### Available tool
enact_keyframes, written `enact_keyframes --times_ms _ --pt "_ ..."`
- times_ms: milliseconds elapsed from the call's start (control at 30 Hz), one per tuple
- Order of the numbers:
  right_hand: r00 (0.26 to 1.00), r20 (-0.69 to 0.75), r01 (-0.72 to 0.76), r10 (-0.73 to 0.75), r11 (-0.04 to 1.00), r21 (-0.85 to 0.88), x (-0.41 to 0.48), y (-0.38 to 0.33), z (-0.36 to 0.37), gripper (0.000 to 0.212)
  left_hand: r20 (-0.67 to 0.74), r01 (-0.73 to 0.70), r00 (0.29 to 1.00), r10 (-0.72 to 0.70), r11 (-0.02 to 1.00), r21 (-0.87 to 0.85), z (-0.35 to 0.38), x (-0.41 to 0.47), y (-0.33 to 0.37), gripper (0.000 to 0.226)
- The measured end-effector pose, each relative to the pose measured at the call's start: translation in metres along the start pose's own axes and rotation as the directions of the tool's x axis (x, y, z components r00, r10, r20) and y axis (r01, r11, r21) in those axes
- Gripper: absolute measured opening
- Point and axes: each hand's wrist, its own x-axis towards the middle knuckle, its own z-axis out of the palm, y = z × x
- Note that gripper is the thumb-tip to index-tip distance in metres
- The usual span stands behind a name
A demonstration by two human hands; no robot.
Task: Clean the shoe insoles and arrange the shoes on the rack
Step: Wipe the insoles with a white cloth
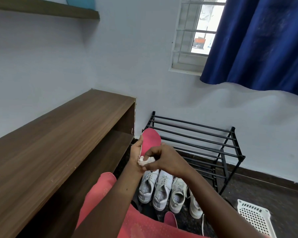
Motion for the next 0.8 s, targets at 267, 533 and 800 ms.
enact_keyframes --times_ms 267,533,800 --pt "0.989 -0.12 0.061 -0.086 0.978 -0.198 0.008 0.003 0.025 0.016 -0.1 -0.03 0.993 0.059 0.963 0.268 -0.049 0.009 -0.024 0.032" --pt "0.93 -0.297 0.061 -0.217 0.887 -0.459 0.045 0.031 -0.006 0.017 0.18 -0.012 0.984 -0.01 0.992 0.124 -0.015 0.01 -0.015 0.05" --pt "0.919 -0.161 0.27 -0.361 0.871 -0.409 0.019 0.03 0.021 0.017 -0.03 0.042 0.999 -0.041 0.998 0.036 -0.018 0.014 -0.001 0.057"
